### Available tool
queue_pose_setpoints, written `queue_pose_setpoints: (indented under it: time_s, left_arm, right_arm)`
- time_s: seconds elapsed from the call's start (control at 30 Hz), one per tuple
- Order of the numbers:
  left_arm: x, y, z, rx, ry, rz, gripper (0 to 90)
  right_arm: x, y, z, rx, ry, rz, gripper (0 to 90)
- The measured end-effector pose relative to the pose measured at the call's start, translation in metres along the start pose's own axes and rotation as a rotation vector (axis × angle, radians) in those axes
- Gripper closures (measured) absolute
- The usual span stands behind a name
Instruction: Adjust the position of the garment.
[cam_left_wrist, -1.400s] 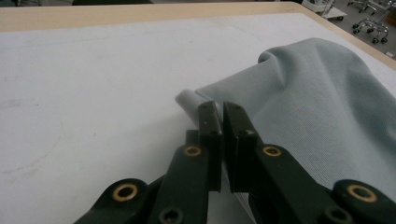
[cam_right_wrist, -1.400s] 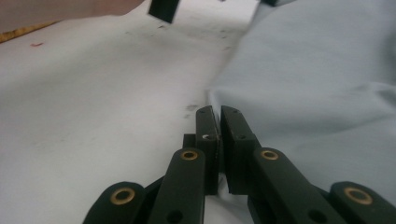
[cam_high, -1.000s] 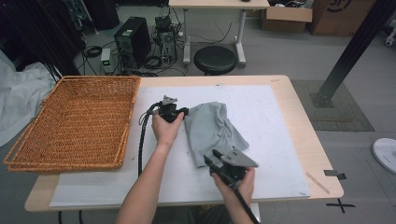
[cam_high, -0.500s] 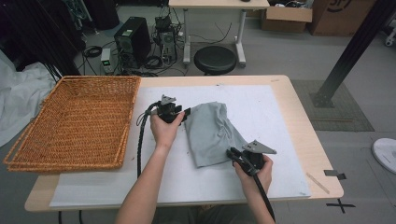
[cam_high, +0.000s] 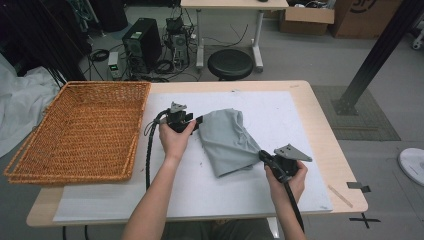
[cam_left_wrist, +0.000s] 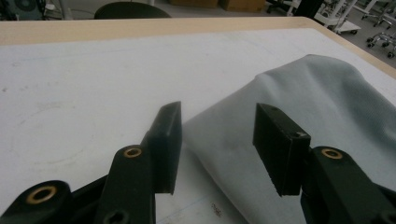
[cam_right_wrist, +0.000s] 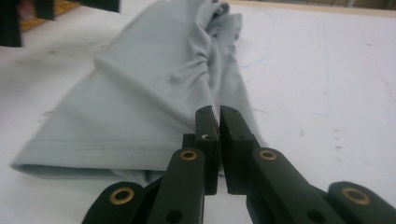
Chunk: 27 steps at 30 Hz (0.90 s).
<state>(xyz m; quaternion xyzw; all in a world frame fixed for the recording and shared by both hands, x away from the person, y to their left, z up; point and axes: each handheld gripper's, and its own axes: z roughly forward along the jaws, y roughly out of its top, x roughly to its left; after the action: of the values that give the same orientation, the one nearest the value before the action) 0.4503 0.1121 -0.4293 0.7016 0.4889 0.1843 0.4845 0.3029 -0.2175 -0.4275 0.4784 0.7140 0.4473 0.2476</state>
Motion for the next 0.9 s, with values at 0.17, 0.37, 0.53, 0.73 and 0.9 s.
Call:
queue_pose_setpoints:
  time_s: [0.17,0.37,0.53,0.73,0.9]
  left_arm:
    - [-0.001,-0.002,-0.002,0.003,-0.008,0.005,52.1]
    - [0.0,-0.003,-0.004,0.002,-0.003,0.004,51.4]
    - [0.001,-0.004,-0.004,-0.001,0.003,-0.002,50.1]
    - [0.002,-0.006,-0.002,0.001,0.009,-0.012,48.4]
    - [0.004,-0.008,0.002,-0.007,0.025,-0.02,44.9]
  right_arm:
    - [-0.009,-0.004,0.013,0.054,0.005,0.011,86.2]
    - [-0.016,-0.007,0.015,0.039,0.035,0.076,63.0]
    - [-0.03,-0.008,0.011,-0.037,0.065,0.182,44.5]
    - [-0.029,-0.008,0.031,0.021,0.107,0.208,41.7]
    - [-0.027,-0.011,0.041,0.068,0.095,0.173,50.6]
